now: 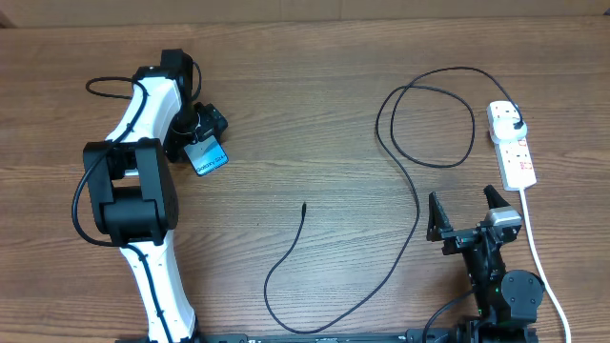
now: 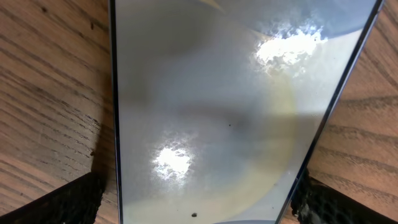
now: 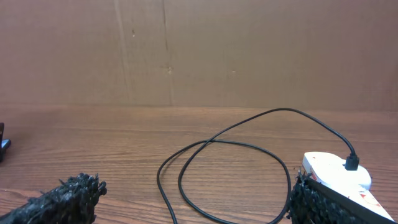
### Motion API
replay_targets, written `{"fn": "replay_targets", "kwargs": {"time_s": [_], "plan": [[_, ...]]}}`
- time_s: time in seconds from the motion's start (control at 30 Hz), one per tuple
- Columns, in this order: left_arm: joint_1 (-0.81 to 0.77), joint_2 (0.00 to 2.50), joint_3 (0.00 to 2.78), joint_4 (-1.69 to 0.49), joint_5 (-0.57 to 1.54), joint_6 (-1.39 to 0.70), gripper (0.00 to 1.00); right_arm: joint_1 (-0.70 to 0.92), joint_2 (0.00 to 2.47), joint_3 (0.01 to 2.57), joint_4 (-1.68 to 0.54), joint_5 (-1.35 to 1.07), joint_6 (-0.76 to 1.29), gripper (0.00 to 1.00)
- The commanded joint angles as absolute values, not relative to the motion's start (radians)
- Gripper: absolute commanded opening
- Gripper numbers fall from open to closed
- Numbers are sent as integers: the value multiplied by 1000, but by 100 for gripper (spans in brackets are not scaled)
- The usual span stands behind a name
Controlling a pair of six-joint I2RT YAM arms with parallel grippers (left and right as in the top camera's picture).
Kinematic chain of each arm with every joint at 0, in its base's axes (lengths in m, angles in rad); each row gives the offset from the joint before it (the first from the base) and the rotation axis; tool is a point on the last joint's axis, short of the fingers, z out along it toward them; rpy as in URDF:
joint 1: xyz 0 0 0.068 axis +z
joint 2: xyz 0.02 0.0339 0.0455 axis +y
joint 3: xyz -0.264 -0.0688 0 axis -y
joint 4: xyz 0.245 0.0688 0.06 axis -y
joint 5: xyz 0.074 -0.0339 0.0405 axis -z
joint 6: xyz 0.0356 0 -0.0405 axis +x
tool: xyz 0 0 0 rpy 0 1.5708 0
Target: Plug charger to phone and switch on socket
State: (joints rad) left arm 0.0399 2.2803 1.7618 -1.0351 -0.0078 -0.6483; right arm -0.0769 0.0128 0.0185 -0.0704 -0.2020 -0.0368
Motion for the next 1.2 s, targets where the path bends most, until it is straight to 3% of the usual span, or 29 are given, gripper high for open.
{"fn": "replay_targets", "kwargs": {"time_s": [0.0,0.53,1.17], "plan": [[45,2368,1710,-1042,-18,-663,100,-72,3,8,-65,-195,-33,100],[45,2368,1710,-1042,-18,-662,100,-72,3,8,-65,-195,-33,100],[45,2368,1710,-1043,-18,-662,87,-72,3,8,-65,-195,-33,100]]}}
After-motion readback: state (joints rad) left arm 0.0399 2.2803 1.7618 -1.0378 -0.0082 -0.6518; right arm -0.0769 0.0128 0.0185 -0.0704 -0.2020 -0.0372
